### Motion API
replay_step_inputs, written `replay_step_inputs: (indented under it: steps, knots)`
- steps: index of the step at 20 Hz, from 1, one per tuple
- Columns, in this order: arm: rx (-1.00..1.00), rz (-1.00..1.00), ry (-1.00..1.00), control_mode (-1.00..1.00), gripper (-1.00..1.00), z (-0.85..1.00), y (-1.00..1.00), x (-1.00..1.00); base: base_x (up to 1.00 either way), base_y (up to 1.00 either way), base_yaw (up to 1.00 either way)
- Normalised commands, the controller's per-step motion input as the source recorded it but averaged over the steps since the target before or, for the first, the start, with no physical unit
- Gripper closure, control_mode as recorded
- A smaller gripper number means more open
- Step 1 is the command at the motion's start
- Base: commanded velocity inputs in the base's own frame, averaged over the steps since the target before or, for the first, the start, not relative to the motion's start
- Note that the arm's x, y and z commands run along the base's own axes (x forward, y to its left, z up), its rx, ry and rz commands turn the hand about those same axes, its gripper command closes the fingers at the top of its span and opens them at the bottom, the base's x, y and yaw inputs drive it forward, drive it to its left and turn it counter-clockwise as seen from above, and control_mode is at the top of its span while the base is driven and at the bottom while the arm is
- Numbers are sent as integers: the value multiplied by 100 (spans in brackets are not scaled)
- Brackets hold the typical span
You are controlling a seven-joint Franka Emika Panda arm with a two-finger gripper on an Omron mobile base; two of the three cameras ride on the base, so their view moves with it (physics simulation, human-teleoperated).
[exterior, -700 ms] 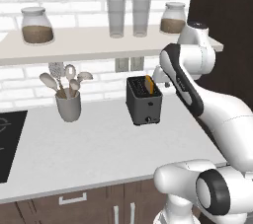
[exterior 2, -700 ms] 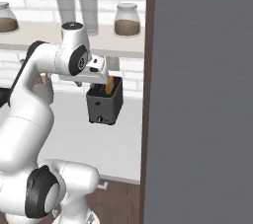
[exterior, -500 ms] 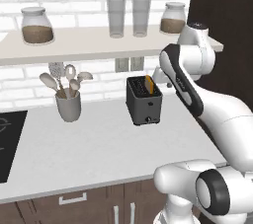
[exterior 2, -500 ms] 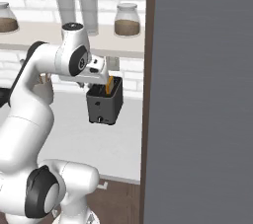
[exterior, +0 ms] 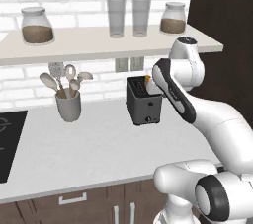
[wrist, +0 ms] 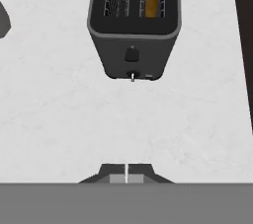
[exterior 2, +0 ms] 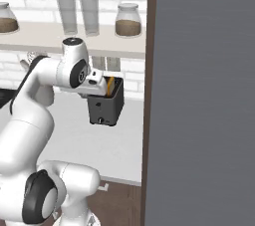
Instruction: Start the toaster. Once the lever pops up, take the bread to the plate on the dining counter.
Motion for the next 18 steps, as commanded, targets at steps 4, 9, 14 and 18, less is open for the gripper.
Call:
replay_step_inputs:
  steps: [4, 9, 14, 18]
  knots:
    - [-1, 0, -5, -100, 100, -44, 1, 25, 0, 0, 0]
    - [-5, 0, -10, -100, 100, -36, 0, 27, 0, 0, 0]
    - [-8, 0, -14, -100, 100, -29, 0, 28, 0, 0, 0]
    - [-2, 0, -10, -100, 100, -14, 0, 23, 0, 0, 0]
